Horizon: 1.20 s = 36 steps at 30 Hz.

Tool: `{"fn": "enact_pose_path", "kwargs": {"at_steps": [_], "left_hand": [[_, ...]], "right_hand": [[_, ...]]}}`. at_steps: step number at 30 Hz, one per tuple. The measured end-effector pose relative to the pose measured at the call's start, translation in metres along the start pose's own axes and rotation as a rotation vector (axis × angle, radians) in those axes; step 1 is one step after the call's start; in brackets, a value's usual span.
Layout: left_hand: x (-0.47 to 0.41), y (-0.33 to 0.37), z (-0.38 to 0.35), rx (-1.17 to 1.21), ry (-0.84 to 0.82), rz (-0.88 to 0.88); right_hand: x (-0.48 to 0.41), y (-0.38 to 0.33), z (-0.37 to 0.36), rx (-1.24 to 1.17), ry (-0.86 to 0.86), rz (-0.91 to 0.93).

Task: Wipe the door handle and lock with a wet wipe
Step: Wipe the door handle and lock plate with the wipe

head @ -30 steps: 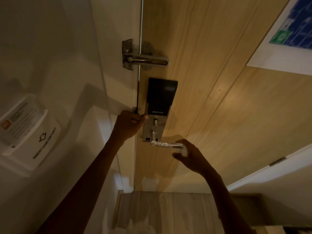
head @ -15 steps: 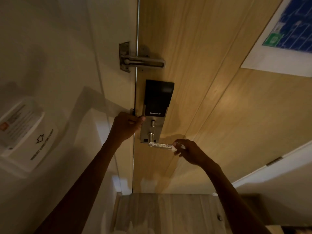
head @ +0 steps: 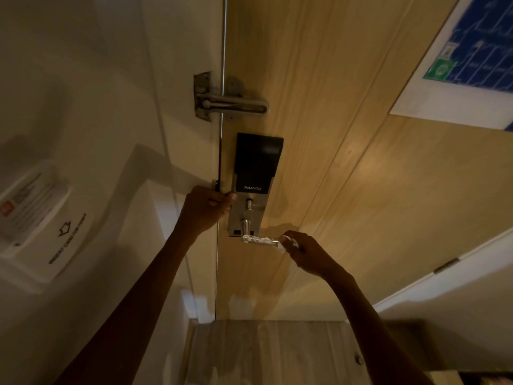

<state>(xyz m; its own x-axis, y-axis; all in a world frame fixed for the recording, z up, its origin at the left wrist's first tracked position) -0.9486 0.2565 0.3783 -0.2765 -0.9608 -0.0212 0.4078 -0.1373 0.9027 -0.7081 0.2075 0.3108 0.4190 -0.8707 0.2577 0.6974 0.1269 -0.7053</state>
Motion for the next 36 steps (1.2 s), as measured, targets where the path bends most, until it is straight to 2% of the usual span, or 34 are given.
{"fn": "enact_pose_path", "kwargs": {"at_steps": [4, 7, 10, 13, 14, 16, 18, 22, 25, 32, 36], "left_hand": [[-0.001, -0.002, 0.0, 0.032, -0.001, -0.016], [-0.001, -0.005, -0.001, 0.036, 0.001, 0.005], [-0.004, -0.009, -0.003, 0.09, -0.025, 0.011], [-0.003, -0.008, -0.003, 0.143, -0.016, 0.01], [-0.003, -0.007, -0.003, 0.159, -0.017, 0.004], [-0.003, -0.003, -0.004, 0.178, -0.023, -0.02], [-0.002, -0.001, -0.005, 0.163, -0.031, -0.029], [-0.004, -0.005, -0.005, 0.172, -0.052, -0.02], [-0.006, -0.006, -0.006, 0.213, -0.07, -0.018], [-0.007, -0.013, -0.008, 0.238, -0.11, -0.022], [-0.007, -0.011, -0.008, 0.195, -0.092, -0.026]], "right_hand": [[-0.004, -0.003, 0.006, 0.011, 0.127, -0.056], [-0.011, -0.002, 0.011, 0.053, 0.141, -0.131], [-0.007, 0.001, 0.005, 0.01, 0.144, -0.091], [-0.003, 0.008, -0.006, -0.311, -0.038, -0.077], [-0.002, 0.008, -0.007, -0.35, -0.123, -0.081], [-0.001, 0.002, -0.005, -0.297, -0.246, -0.032], [-0.001, -0.004, -0.003, -0.213, -0.284, 0.07], [-0.004, -0.006, 0.0, 0.191, -0.133, 0.146], [-0.002, -0.015, 0.001, 0.267, -0.086, 0.222], [0.001, -0.01, -0.003, 0.123, 0.059, 0.152], [-0.002, -0.001, -0.002, -0.036, -0.019, 0.069]]}}
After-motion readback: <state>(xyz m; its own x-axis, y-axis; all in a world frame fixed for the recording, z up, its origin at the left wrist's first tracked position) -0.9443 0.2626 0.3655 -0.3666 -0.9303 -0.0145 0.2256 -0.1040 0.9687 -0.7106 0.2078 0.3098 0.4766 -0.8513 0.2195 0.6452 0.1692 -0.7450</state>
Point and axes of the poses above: each hand's wrist, its own x-axis away from the middle knuckle, its own z-axis out of the back of the hand, y = z × x, the point moved 8 cm from there along -x, towards the middle knuckle, and after that the axes turned 15 degrees about -y, right-handed, at the moved point
